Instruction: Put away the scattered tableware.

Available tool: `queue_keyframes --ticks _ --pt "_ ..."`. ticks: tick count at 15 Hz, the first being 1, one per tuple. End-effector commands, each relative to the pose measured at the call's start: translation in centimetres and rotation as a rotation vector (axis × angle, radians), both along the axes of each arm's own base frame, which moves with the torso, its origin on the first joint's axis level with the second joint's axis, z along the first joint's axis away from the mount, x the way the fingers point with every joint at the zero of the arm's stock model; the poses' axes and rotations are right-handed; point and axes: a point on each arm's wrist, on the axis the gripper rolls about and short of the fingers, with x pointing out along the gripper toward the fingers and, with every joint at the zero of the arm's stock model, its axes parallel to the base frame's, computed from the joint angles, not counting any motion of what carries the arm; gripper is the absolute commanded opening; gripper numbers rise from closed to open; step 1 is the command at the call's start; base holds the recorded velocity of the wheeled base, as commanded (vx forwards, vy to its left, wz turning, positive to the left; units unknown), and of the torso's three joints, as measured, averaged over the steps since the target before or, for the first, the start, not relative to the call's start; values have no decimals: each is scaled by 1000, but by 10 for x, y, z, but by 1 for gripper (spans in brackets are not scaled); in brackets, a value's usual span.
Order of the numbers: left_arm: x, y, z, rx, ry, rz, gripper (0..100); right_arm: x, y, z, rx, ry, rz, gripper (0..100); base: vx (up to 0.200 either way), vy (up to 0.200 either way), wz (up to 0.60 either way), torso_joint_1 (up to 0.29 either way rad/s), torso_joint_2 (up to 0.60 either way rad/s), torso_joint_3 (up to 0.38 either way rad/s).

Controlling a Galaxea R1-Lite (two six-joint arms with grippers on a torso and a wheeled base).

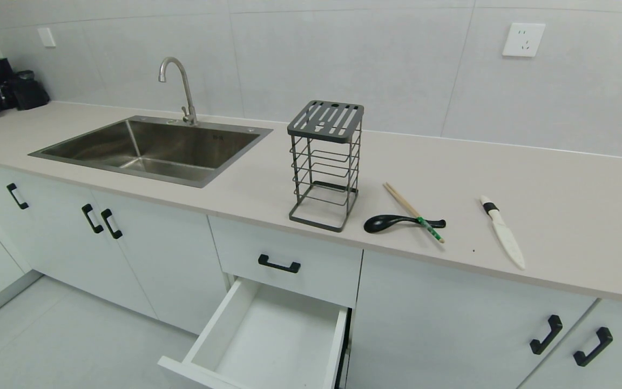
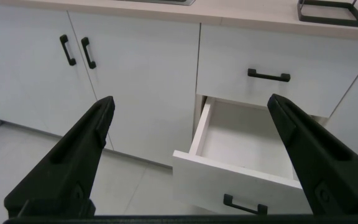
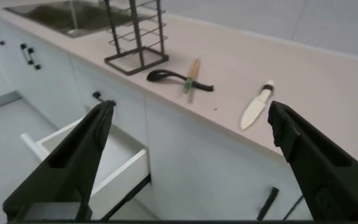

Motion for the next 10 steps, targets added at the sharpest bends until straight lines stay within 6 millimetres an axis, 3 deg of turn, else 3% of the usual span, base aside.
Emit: queue_keyframes --ticks 1,2,3,7,8,9,10 --pt "0 0 0 0 1 0 100 45 6 13 -9 162 94 100 0 0 0 0 0 0" --pt "0 0 0 0 1 0 100 89 18 23 -31 270 149 100 0 0 0 0 0 0" --pt "0 0 0 0 1 0 100 103 24 23 -45 303 150 100 0 0 0 0 0 0" --pt "0 0 0 0 1 0 100 138 49 19 -103 390 169 100 0 0 0 0 0 0" --pt "0 0 0 0 1 0 100 139 50 19 -104 390 168 100 0 0 0 0 0 0" --pt "0 0 0 0 1 0 100 159 64 19 -142 415 141 100 0 0 0 0 0 0" --pt "0 0 0 0 1 0 100 165 69 17 -149 429 142 100 0 0 0 0 0 0"
